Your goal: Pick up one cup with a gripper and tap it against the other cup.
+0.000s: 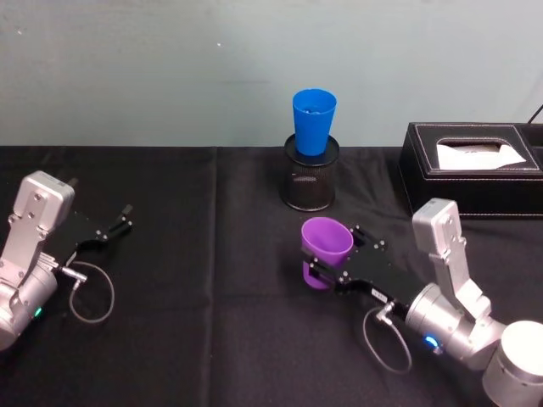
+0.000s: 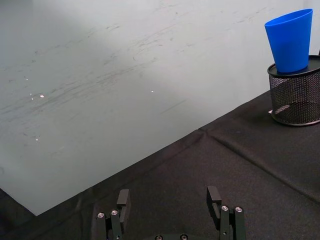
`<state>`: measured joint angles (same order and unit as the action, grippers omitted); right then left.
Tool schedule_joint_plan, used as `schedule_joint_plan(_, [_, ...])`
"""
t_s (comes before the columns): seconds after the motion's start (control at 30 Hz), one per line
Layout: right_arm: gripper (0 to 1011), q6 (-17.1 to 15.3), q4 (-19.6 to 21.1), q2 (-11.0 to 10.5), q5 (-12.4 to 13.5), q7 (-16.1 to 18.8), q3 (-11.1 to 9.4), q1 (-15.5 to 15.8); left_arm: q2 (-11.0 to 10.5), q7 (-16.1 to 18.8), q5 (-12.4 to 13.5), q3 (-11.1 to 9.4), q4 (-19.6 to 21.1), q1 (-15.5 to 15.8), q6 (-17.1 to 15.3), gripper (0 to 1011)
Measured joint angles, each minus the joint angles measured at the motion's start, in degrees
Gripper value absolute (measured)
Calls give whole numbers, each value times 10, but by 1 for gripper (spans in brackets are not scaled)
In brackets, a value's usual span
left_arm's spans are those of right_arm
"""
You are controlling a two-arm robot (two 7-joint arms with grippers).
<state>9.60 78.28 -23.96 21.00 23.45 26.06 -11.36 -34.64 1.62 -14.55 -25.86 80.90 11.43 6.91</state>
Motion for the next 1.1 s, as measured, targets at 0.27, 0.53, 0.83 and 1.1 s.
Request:
schedule_joint_plan(0.27, [731, -80, 82, -19, 3, 0, -23, 0, 0, 0, 0, 0, 0, 0, 0, 1000])
schedule_joint_plan(0.53, [731, -148, 138, -28, 7, 0, -43, -17, 0, 0, 0, 0, 0, 0, 0, 1000])
schedule_joint_plan(0.83, [731, -190, 157, -30, 16, 0, -50, -40, 0, 0, 0, 0, 0, 0, 0, 1000])
schedule_joint_plan(1.1, [731, -196, 161, -31, 19, 1, -51, -44, 0, 0, 0, 0, 0, 0, 0, 1000])
